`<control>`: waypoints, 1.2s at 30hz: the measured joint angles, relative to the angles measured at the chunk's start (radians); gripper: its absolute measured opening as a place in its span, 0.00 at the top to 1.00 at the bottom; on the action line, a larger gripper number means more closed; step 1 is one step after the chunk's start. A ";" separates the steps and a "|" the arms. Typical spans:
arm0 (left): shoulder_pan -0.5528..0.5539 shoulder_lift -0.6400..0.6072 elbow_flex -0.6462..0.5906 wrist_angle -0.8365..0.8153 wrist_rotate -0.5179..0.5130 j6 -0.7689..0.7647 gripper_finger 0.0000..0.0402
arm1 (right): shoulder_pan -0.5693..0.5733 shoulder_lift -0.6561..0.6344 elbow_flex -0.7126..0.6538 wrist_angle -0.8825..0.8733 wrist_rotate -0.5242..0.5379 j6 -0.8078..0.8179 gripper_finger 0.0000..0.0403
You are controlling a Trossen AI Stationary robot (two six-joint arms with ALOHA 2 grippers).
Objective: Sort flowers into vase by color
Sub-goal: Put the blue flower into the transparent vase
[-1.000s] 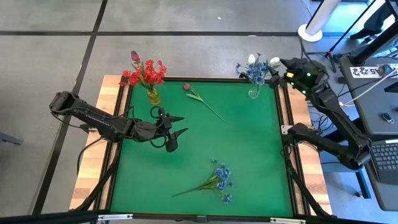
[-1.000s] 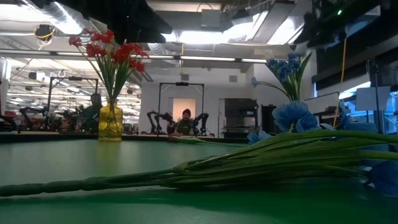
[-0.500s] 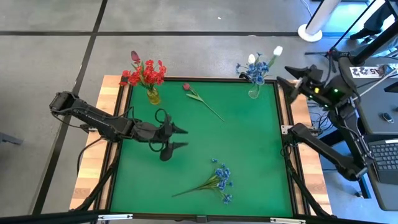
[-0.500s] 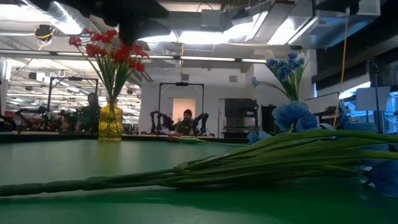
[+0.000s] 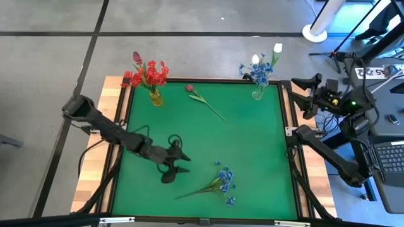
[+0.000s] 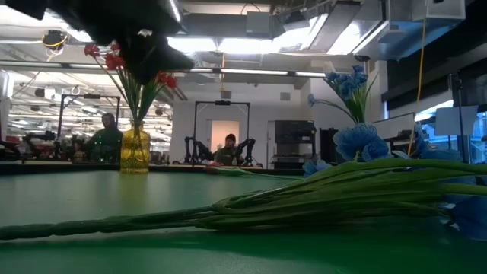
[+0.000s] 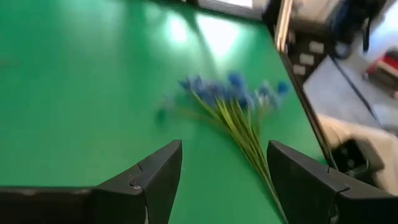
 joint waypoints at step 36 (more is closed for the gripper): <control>-0.050 0.353 0.280 -0.134 -0.008 -0.072 0.43 | 0.867 0.421 -0.233 0.676 0.727 -0.228 0.26</control>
